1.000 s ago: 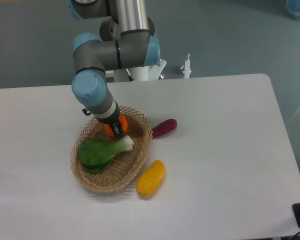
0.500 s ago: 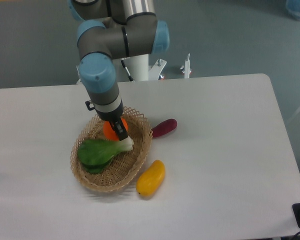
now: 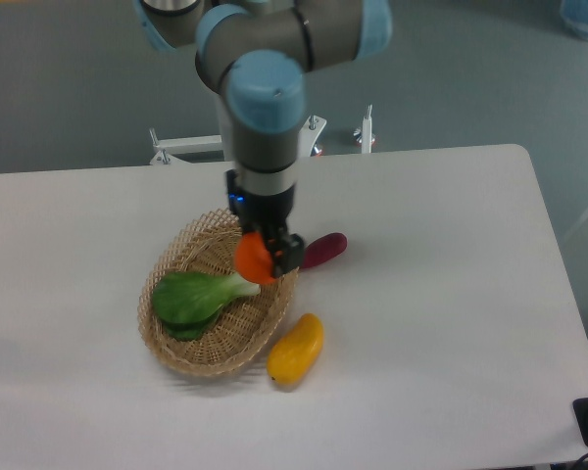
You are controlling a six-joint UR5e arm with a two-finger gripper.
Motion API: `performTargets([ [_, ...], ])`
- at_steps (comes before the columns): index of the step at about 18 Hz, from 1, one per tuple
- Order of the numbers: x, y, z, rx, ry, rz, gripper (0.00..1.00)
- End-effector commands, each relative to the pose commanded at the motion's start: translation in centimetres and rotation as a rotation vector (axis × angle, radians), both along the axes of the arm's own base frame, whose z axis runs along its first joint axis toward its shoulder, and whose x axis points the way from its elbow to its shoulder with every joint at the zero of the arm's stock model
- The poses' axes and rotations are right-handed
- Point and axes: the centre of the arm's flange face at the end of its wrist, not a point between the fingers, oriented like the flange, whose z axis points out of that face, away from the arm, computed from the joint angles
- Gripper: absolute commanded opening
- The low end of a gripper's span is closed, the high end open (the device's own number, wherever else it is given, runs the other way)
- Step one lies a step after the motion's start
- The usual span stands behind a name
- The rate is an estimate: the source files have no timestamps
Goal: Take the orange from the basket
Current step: 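Lift the grasped orange up out of the basket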
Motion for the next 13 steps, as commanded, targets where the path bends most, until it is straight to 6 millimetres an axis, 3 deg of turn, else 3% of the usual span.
performTargets([
  [5, -4.6, -2.7, 1.7, -0.017, 0.009, -0.042, 0.57],
  [13, -5.9, -3.9, 1.8, -0.021, -0.001, -0.054, 0.57],
])
